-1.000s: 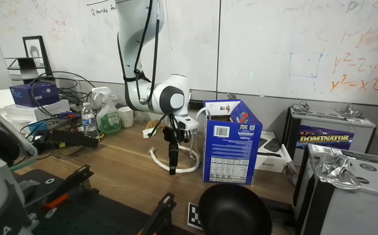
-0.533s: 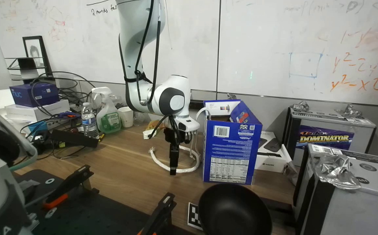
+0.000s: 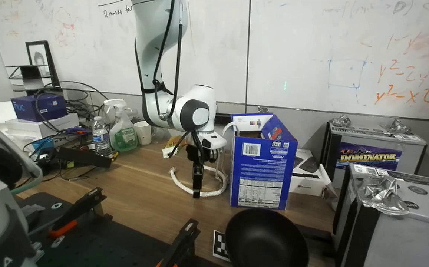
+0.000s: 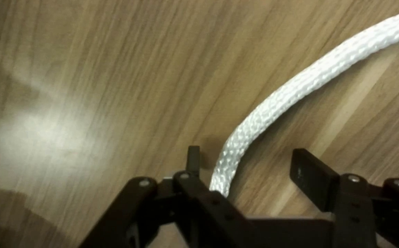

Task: Put the string in blue box

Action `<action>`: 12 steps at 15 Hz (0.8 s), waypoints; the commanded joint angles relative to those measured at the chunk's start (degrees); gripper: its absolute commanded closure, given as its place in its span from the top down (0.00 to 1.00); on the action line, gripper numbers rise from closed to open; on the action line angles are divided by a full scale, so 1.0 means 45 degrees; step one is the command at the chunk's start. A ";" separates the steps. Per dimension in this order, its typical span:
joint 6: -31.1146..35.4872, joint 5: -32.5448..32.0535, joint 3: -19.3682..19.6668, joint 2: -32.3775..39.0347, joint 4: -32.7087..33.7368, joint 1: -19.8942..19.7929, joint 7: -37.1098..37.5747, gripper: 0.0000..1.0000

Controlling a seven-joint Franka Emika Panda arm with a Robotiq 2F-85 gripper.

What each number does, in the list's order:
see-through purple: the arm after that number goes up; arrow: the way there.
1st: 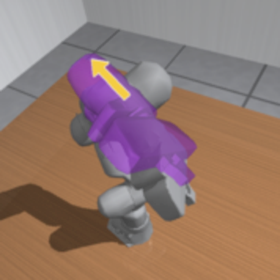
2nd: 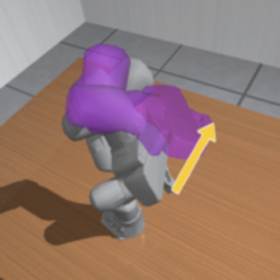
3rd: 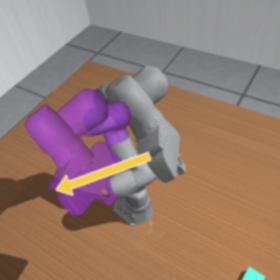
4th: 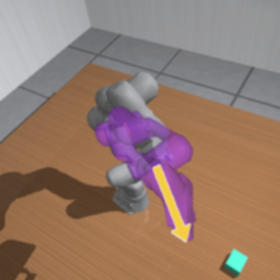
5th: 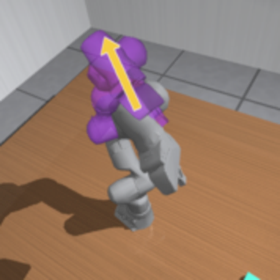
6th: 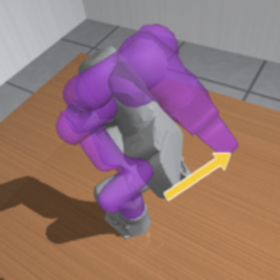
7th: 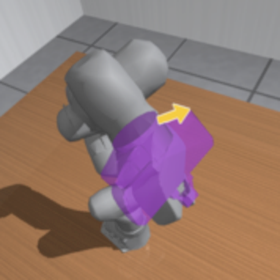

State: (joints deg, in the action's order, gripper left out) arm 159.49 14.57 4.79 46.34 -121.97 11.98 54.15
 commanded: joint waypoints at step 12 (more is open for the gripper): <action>0.0574 -0.0106 0.0375 -0.0886 -0.0659 0.0365 0.0114 0.09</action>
State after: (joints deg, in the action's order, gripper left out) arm 160.38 14.57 5.07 45.50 -123.00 12.02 54.15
